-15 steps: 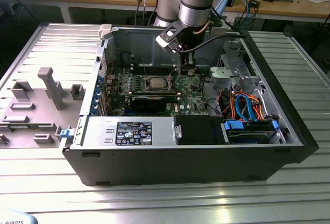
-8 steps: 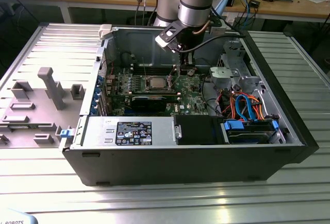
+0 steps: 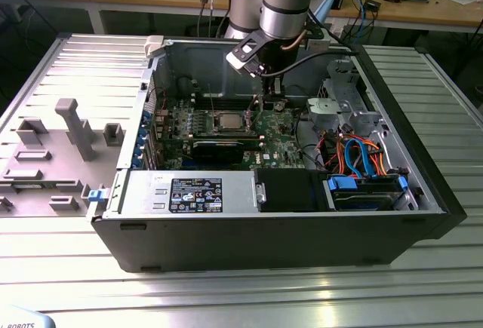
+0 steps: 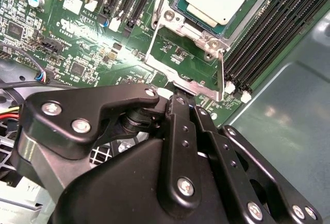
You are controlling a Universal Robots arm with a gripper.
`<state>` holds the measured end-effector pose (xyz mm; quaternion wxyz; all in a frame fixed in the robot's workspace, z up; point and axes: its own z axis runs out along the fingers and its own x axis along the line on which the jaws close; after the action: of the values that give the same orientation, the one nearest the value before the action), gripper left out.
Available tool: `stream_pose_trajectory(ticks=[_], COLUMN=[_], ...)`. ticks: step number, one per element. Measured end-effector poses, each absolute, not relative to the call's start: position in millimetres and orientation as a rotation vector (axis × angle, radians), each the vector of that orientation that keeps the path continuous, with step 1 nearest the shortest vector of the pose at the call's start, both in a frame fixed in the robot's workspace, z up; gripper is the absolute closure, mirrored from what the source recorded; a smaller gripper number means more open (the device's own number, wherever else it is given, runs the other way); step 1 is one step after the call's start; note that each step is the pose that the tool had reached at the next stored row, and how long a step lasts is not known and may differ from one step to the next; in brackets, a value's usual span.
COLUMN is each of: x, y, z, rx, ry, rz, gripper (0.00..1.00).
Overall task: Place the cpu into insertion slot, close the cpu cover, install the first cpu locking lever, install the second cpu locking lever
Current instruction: 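Close the cpu cover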
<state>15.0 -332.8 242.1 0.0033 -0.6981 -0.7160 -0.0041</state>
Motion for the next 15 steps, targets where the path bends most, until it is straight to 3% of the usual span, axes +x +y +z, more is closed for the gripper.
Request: stream_pose_trajectory(ticks=[15], x=[7.4], y=[-332.8], z=[242.1], rx=[-2.189], ry=[-2.245], rz=[-0.013], gripper=[0.89])
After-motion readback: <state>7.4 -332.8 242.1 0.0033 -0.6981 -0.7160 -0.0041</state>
